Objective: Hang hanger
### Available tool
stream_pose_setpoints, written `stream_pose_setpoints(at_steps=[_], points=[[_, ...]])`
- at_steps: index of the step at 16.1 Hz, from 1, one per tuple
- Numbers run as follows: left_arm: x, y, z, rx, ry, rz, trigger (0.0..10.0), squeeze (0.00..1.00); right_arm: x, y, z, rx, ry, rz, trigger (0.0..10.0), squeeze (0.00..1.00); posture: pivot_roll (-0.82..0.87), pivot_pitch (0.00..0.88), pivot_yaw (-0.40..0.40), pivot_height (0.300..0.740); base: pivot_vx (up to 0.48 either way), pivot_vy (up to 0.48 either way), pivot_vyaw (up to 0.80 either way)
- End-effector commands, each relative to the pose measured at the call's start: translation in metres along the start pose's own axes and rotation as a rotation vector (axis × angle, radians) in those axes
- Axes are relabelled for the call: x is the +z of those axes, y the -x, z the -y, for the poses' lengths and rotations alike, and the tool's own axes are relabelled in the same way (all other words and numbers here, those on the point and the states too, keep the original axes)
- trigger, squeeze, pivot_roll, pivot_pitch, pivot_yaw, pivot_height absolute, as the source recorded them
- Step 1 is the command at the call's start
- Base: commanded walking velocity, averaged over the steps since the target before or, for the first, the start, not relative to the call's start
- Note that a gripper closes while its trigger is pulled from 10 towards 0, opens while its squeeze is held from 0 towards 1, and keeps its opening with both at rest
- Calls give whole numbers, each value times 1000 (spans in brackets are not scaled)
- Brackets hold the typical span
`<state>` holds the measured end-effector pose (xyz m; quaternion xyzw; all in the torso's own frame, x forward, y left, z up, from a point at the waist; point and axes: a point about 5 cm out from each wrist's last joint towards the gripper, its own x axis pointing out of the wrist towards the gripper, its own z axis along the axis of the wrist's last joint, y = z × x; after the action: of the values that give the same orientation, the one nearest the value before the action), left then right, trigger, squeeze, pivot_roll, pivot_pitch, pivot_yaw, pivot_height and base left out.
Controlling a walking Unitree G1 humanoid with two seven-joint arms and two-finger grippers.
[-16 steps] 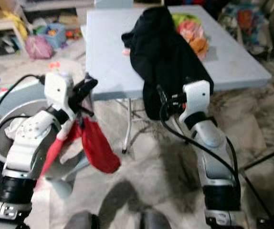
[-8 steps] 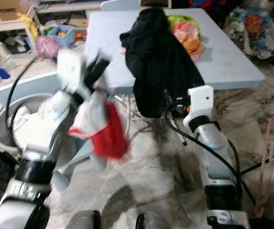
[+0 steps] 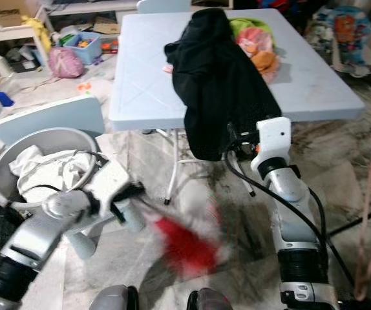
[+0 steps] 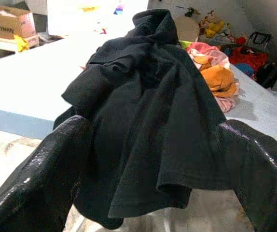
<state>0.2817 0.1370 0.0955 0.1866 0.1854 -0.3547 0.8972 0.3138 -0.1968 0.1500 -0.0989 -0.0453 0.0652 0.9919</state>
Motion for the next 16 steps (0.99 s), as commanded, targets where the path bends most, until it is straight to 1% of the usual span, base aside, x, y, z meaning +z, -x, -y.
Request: stream_pose_setpoints(at_steps=[1,2,3,4,5,6,7,8,9,13,16], points=[[7,5,-20,120,18,42,10000,0,3,-4,0,-21,33,17,10000,0,-15,77,-10,740,0,0,0],[7,7,-31,192,38,59,10000,0,4,-6,-1,-26,43,25,10000,0,-19,78,-10,740,0,0,0],[7,7,-33,209,39,62,10000,0,4,-7,-1,-26,45,27,10000,0,-20,80,-10,740,0,0,0],[14,8,-43,269,74,114,10000,0,3,-6,-5,-16,8,15,10000,0,-21,82,-11,740,0,0,0],[14,8,-43,270,77,119,10000,0,2,-6,-5,-21,12,12,10000,0,-21,82,-11,740,0,0,0],[16,8,-43,269,80,132,10000,0,-3,-3,-6,-31,17,-16,10000,0,-27,83,-11,740,0,0,0],[18,6,-43,264,78,141,10000,0,-7,3,-12,-3,-12,-25,10000,0,-27,83,-11,740,0,0,0],[19,5,-43,265,78,146,10000,0,-7,5,-15,10,-19,-18,10000,0,-31,89,-6,740,0,0,0],[20,5,-43,260,85,152,10000,0,-9,6,-17,6,-35,-37,10000,0,-31,89,-6,740,0,0,0],[22,4,-42,254,91,163,10000,0,-10,8,-22,24,-60,-42,10000,0,-31,92,-8,740,0,0,-800],[22,4,-39,236,102,169,10000,0,-11,8,-21,23,-60,-52,10000,0,-32,91,-12,740,0,361,-800]])
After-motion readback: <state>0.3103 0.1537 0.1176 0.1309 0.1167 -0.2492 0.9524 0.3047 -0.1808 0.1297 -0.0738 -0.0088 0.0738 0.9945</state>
